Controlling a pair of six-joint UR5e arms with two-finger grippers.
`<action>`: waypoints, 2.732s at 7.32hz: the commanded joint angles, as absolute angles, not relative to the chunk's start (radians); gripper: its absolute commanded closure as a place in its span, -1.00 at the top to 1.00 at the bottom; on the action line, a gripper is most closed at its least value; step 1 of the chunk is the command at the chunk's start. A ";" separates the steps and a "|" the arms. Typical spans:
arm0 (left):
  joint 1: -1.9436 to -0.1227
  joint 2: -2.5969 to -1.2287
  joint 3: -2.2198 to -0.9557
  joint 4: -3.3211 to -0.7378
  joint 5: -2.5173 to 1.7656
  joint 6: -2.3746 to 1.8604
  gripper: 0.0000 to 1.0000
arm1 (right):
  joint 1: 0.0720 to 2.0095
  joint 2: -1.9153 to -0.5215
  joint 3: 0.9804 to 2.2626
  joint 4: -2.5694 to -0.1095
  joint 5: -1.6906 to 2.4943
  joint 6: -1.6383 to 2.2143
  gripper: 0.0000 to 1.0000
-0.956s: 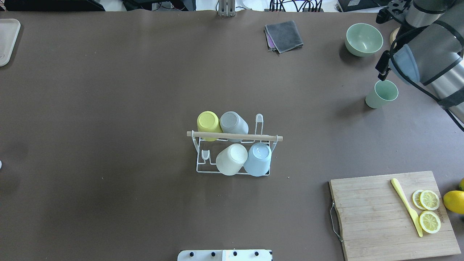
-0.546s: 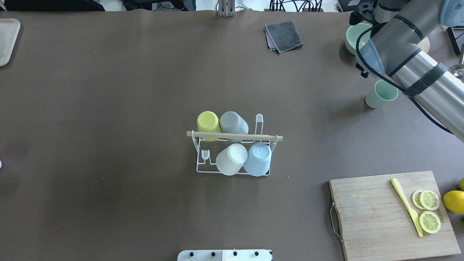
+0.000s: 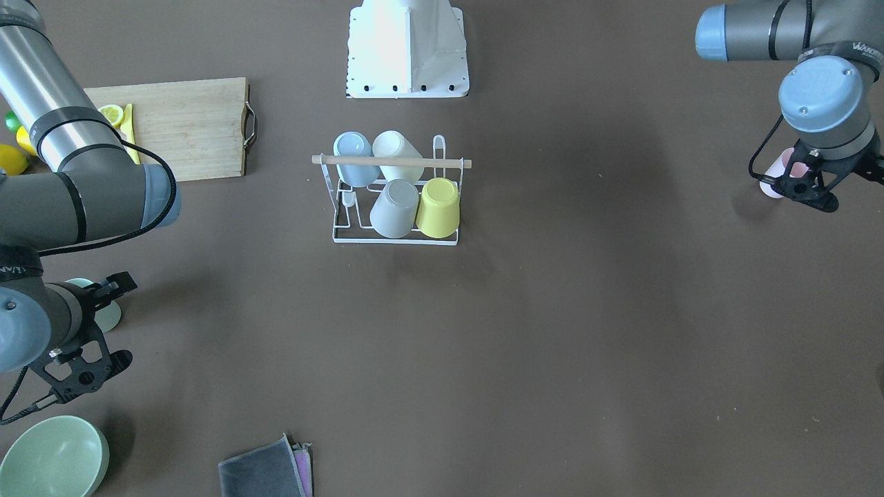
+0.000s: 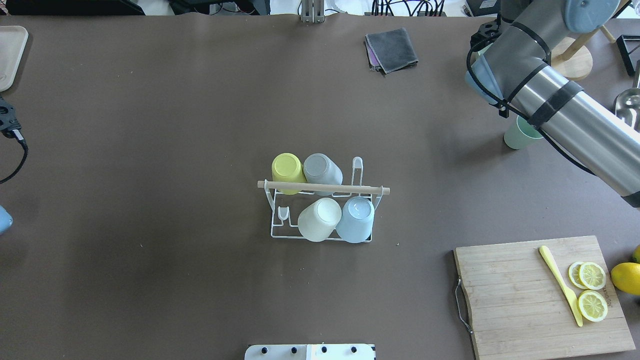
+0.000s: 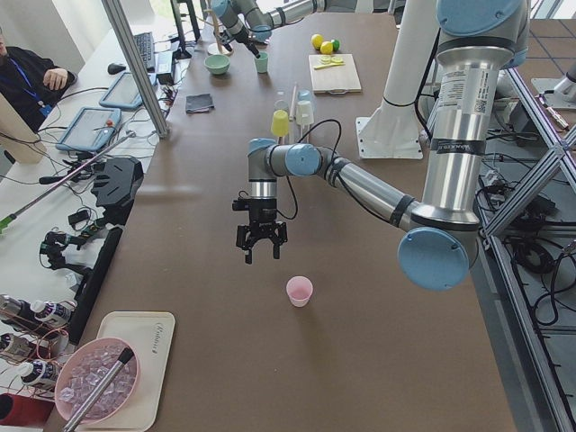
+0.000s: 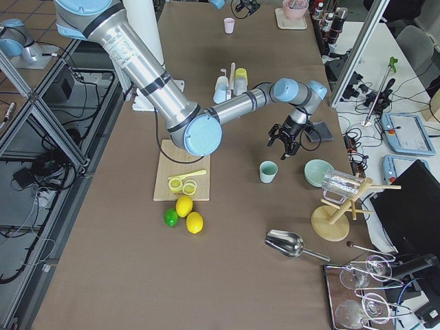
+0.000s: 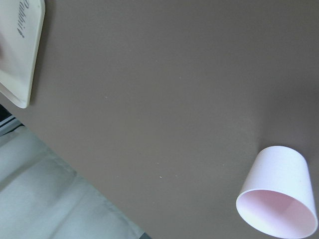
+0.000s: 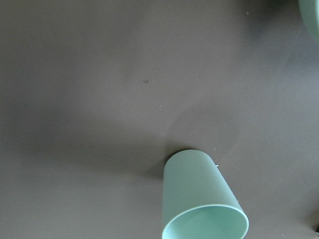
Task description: Place cup on cup holder
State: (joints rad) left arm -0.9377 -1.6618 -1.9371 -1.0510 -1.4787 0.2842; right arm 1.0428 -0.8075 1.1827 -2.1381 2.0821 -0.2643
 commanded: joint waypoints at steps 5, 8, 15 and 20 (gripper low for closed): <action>-0.755 -1.674 -1.896 -1.016 -1.358 0.609 0.97 | 0.983 -0.672 0.947 -2.246 1.944 -0.407 0.98; -0.698 -1.675 -1.864 -1.003 -1.446 0.559 0.97 | 0.931 -0.647 0.894 -2.261 1.886 -0.411 0.98; -0.666 -1.678 -1.807 -0.974 -1.528 0.479 0.97 | 0.865 -0.640 0.870 -2.250 1.708 -0.531 0.98; -0.669 -1.629 -1.793 -0.982 -1.531 0.480 0.97 | 0.836 -0.658 0.831 -2.194 1.637 -0.603 0.98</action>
State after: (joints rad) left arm -0.6676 -1.6515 -1.7948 -0.9737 -1.5293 0.4802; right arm 0.8439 -0.6480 0.8337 -2.1945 1.6445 -0.5813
